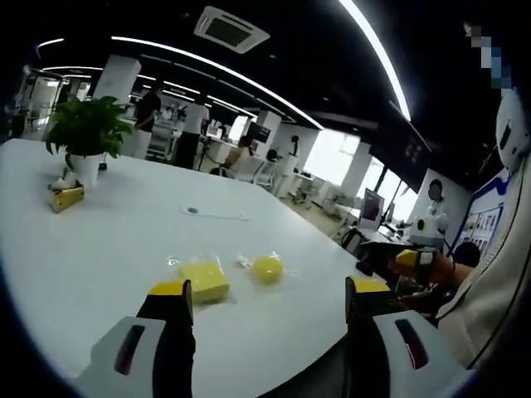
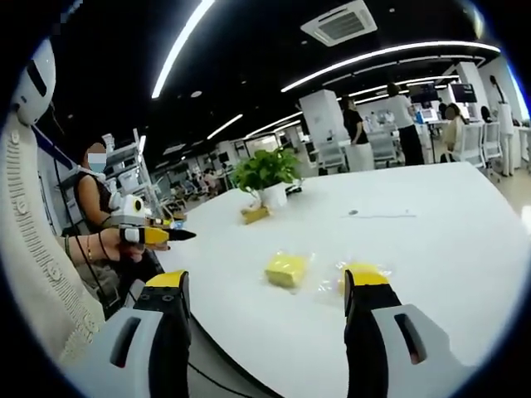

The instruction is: Compare the silicone blocks by pressing each to a similar depth, holding the contact briefly, and releasing to observe deformation and rebound differences across the visible hardness samples.

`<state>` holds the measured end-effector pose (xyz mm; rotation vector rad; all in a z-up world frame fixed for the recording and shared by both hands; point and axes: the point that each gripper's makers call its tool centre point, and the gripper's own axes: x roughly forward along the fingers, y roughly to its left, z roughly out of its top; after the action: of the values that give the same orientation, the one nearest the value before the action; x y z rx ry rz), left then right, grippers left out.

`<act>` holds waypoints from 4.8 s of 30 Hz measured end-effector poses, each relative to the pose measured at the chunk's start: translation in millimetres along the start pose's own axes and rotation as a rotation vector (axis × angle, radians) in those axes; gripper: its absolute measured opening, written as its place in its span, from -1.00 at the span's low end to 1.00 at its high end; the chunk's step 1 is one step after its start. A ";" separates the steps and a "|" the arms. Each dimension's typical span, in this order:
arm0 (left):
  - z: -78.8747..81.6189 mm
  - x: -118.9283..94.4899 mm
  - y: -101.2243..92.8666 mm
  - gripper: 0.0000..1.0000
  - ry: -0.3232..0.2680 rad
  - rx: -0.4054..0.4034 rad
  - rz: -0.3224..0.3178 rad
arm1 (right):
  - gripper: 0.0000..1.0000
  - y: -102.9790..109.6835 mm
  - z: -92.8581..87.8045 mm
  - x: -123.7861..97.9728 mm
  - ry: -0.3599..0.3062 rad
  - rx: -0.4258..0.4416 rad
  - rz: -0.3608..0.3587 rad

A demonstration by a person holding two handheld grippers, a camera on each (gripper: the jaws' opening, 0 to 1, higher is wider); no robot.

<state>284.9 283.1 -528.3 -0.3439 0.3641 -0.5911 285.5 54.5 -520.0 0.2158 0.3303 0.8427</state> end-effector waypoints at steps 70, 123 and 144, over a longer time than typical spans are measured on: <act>-61.8 191.9 180.3 0.11 0.044 -0.676 -0.029 | 0.37 -80.8 -17.3 81.6 0.180 0.112 -0.043; -9.0 194.8 115.3 -1.00 0.174 0.136 -0.044 | 0.26 -69.3 -15.1 71.6 0.162 0.081 -0.029; 38.9 179.2 55.0 -1.00 0.146 0.312 -0.084 | 0.36 -48.4 15.4 55.2 0.066 -0.002 0.011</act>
<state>465.6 227.6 -558.3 -0.0156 0.3921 -0.7459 358.9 64.2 -532.0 0.1889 0.3904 0.8623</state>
